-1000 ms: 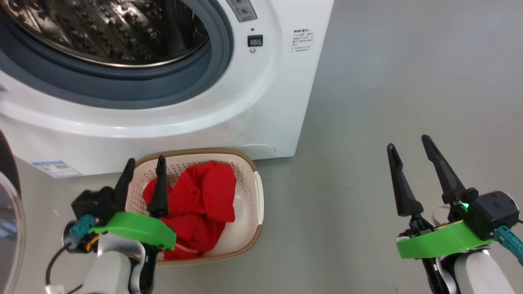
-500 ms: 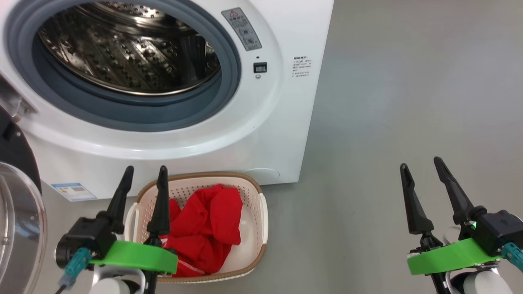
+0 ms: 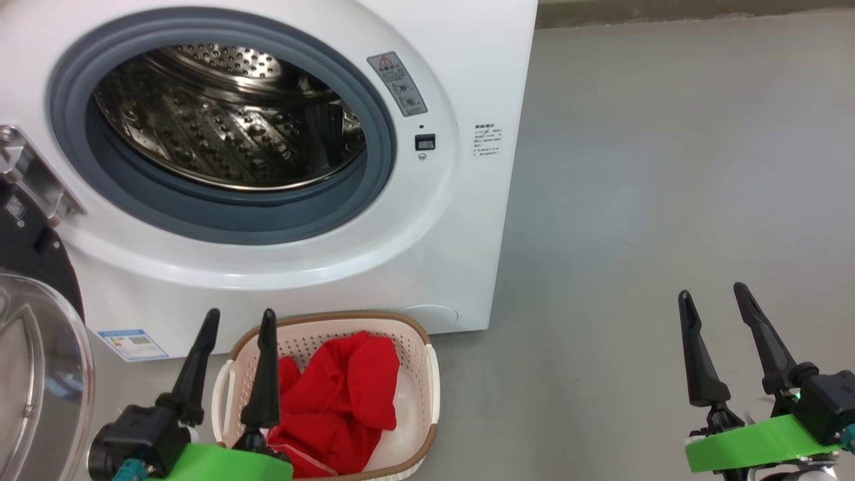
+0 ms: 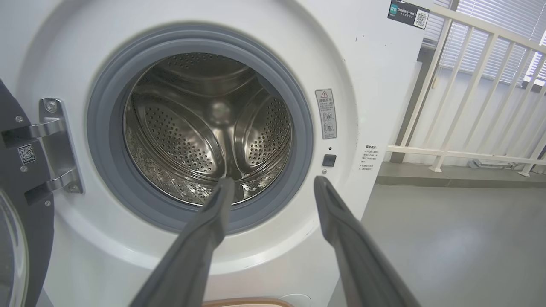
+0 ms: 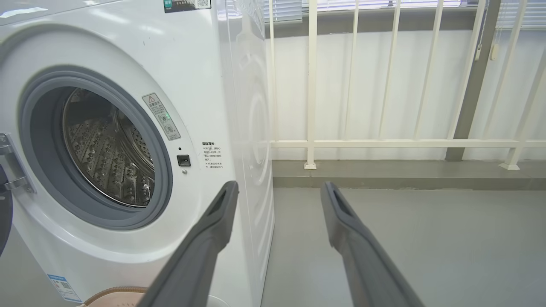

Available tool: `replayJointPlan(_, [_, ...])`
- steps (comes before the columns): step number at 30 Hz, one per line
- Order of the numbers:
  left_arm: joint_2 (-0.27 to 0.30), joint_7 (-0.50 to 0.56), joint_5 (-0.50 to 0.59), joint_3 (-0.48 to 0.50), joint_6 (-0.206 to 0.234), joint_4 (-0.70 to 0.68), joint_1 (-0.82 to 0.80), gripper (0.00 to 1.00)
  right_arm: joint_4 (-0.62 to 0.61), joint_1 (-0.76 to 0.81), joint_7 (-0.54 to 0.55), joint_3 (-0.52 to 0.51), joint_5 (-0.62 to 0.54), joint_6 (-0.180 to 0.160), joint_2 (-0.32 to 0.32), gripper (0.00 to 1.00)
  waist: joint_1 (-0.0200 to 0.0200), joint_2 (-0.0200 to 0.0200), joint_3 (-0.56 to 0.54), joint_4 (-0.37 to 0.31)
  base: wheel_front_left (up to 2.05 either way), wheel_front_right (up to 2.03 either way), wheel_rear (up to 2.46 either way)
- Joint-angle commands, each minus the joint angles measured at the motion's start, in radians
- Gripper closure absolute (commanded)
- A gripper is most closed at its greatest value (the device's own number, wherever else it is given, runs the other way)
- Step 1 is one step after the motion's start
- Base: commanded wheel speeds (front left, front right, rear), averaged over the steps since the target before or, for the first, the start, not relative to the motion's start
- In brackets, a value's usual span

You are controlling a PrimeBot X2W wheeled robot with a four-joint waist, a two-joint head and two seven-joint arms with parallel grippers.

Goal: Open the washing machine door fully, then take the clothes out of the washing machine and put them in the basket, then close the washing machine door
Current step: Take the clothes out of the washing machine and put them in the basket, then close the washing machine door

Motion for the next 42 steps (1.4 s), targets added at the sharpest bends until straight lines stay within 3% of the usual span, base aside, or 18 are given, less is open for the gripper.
replayJointPlan(1, [0.016, -0.003, 0.007, 0.028, 0.006, -0.032, -0.004, 0.0, -0.029, -0.005, -0.006, 0.019, -0.005, 0.006, -0.009, 0.0, -0.0001, 0.0, -0.011, 0.001, 0.0, 0.0, 0.0])
replayJointPlan(21, [0.036, 0.027, 0.018, 0.015, 0.04, -0.053, 0.042, 0.0, -0.045, 0.028, -0.006, 0.008, -0.006, 0.006, -0.009, 0.0, -0.0001, 0.0, -0.035, 0.001, -0.05, 0.03, 0.03])
replayJointPlan(42, [0.043, 0.027, 0.012, -0.004, 0.057, -0.057, 0.036, 0.0, -0.046, 0.025, -0.006, 0.01, -0.012, 0.006, -0.009, 0.0, -0.0001, 0.0, -0.018, 0.015, -1.13, 1.03, 0.1])
